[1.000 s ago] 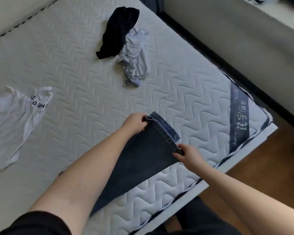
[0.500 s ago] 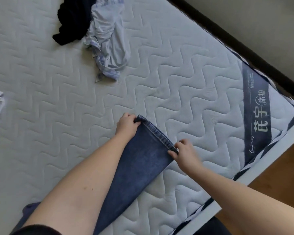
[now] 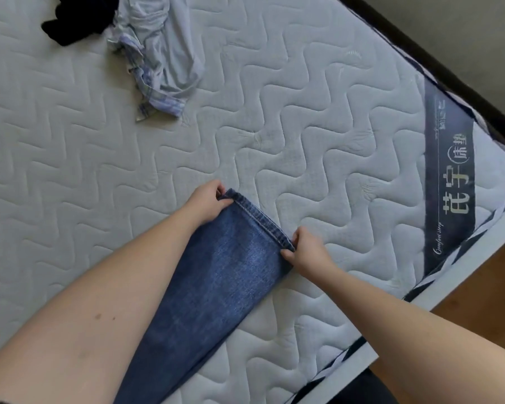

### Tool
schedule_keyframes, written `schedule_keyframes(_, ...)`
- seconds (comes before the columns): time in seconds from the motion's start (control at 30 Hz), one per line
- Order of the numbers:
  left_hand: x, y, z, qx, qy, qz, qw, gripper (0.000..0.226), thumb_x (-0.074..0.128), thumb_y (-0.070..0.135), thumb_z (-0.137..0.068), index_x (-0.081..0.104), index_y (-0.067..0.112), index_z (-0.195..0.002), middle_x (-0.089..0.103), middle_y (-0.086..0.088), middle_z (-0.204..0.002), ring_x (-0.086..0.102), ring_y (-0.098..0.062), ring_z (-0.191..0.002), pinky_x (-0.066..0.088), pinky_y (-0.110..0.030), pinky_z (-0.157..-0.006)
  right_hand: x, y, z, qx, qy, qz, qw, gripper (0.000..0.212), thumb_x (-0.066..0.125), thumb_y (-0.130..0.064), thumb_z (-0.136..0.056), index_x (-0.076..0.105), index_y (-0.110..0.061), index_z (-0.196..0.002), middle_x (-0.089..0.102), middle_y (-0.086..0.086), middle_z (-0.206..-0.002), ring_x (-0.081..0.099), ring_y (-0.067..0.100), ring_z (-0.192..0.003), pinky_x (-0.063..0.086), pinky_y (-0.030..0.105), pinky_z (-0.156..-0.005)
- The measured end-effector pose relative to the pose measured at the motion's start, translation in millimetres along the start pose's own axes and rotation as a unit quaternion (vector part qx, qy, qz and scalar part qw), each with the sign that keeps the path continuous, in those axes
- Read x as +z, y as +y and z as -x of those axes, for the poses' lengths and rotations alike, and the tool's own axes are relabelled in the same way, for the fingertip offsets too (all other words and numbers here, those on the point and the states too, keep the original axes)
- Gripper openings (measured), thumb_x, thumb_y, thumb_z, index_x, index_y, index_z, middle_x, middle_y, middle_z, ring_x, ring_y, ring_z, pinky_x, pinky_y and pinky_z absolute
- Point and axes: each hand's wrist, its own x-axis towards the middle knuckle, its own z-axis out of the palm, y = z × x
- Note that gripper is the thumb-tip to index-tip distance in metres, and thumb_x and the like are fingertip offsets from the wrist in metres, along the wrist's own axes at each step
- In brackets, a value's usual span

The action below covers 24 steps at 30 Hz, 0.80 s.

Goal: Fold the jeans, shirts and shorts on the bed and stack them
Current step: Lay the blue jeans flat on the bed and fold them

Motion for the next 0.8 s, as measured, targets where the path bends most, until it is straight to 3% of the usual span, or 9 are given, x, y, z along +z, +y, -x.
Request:
schedule_keyframes(0.17,3.9,12.4,10.3,0.041,0.036,0.045,0.997,0.018,0.065,0.018,-0.091,0.048,0.014,-0.089,0.058,-0.006,-0.086,0.053,-0.024,-0.079,0.036,-0.03,-0.069,-18.0,10.8,3.9,0.006,-0.017,-0.041,0.999,0.032,0.072,-0.03,-0.086,0.044,-0.024,-0.102,0.051,-0.009,-0.076,0.049,0.006,-0.066,0.031,0.019,-0.049)
schedule_keyframes(0.23,8.9,25.1,12.2,0.066,0.048,0.049,0.995,0.014,0.063,0.016,-0.092,0.049,0.015,-0.092,0.059,-0.007,-0.09,0.054,-0.025,-0.083,0.038,-0.032,-0.071,-25.7,18.3,7.1,-0.007,-0.005,0.001,1.0,0.021,0.069,-0.034,-0.088,0.051,-0.024,-0.093,0.05,-0.011,-0.073,0.05,0.009,-0.066,0.029,0.019,-0.049)
schedule_keyframes(0.33,19.7,42.6,11.7,0.09,0.065,0.052,0.992,0.014,0.061,0.014,-0.092,0.051,0.018,-0.102,0.058,0.0,-0.097,0.057,-0.026,-0.089,0.041,-0.033,-0.074,-35.5,25.3,9.9,0.0,0.021,0.039,0.999,0.023,0.066,-0.038,-0.09,0.055,-0.021,-0.082,0.054,-0.005,-0.072,0.052,0.018,-0.072,0.03,0.025,-0.051)
schedule_keyframes(0.43,26.6,49.0,9.7,0.09,0.078,0.076,0.99,0.049,0.057,0.006,-0.093,0.046,0.031,-0.133,0.051,0.002,-0.112,0.055,-0.019,-0.095,0.04,-0.029,-0.082,-40.9,28.9,9.2,0.021,0.055,0.045,0.997,0.013,0.061,-0.031,-0.094,0.059,-0.019,-0.09,0.064,-0.001,-0.086,0.06,0.024,-0.086,0.046,0.036,-0.07)
schedule_keyframes(0.5,25.2,42.1,14.2,0.084,0.089,0.061,0.991,0.061,0.053,0.004,-0.094,0.037,0.037,-0.143,0.048,0.0,-0.127,0.054,-0.02,-0.103,0.044,-0.033,-0.092,-42.3,29.2,12.1,0.024,0.098,0.045,0.994,0.012,0.054,-0.022,-0.095,0.061,-0.018,-0.105,0.064,0.004,-0.106,0.059,0.026,-0.101,0.047,0.041,-0.087)
schedule_keyframes(0.57,20.3,24.1,24.5,0.069,0.102,0.053,0.991,0.06,0.052,0.007,-0.095,0.035,0.035,-0.145,0.047,-0.004,-0.136,0.054,-0.023,-0.112,0.043,-0.037,-0.099,-37.9,27.1,21.0,0.001,0.147,0.052,0.988,0.026,0.054,-0.021,-0.094,0.058,-0.015,-0.119,0.059,0.005,-0.118,0.055,0.027,-0.11,0.044,0.041,-0.094)
schedule_keyframes(0.67,9.0,-18.2,52.2,0.039,0.117,0.047,0.991,0.054,0.054,0.011,-0.094,0.04,0.027,-0.143,0.05,-0.008,-0.132,0.053,-0.024,-0.117,0.043,-0.038,-0.1,-22.3,16.4,40.2,-0.065,0.192,0.056,0.978,0.034,0.057,-0.018,-0.091,0.058,-0.013,-0.125,0.058,0.008,-0.122,0.052,0.029,-0.114,0.039,0.042,-0.098)
schedule_keyframes(0.8,9.4,-95.4,110.3,-0.023,0.129,0.037,0.991,0.045,0.059,0.018,-0.094,0.05,0.024,-0.138,0.054,-0.01,-0.126,0.055,-0.028,-0.114,0.046,-0.042,-0.098,14.4,-1.8,61.7,-0.151,0.12,0.114,0.975,0.037,0.059,-0.013,-0.089,0.061,-0.017,-0.126,0.058,0.007,-0.126,0.049,0.029,-0.118,0.036,0.04,-0.1)
